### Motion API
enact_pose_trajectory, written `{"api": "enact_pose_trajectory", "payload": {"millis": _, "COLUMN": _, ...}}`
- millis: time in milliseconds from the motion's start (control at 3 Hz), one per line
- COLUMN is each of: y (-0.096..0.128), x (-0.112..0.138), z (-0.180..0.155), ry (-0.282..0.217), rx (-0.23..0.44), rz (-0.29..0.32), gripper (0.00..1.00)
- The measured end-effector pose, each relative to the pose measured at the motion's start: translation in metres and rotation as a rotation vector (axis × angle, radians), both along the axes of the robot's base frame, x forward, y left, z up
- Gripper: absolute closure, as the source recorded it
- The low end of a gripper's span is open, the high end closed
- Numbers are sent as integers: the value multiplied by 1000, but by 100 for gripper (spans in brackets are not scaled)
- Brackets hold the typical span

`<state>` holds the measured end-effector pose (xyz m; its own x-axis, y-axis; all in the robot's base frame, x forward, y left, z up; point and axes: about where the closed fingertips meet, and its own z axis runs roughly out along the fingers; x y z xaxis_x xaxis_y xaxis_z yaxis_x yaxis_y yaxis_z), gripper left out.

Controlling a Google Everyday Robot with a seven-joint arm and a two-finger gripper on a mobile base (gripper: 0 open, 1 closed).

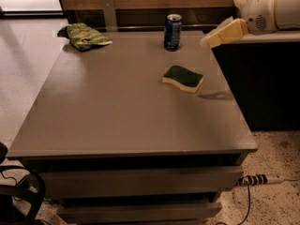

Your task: Move pepsi can near green jalapeno chip bag

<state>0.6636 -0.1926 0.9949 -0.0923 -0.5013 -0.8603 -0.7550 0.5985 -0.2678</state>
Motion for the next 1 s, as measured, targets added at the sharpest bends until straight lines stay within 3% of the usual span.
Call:
{"api": "enact_pose_trajectory", "payload": {"millis": 333, "y": 3, "x": 24, "z": -13, "ry": -12, "rx": 103, "rz": -24, "gripper": 0}}
{"api": "enact_pose_trajectory", "payload": {"millis": 667, "y": 0, "x": 32, "z": -15, "ry": -1, "rx": 112, "rz": -33, "gripper": 0}}
{"api": "enact_pose_trajectory", "payload": {"millis": 1000, "y": -4, "x": 69, "z": -28, "ry": 16, "rx": 155, "rz": -76, "gripper": 0}}
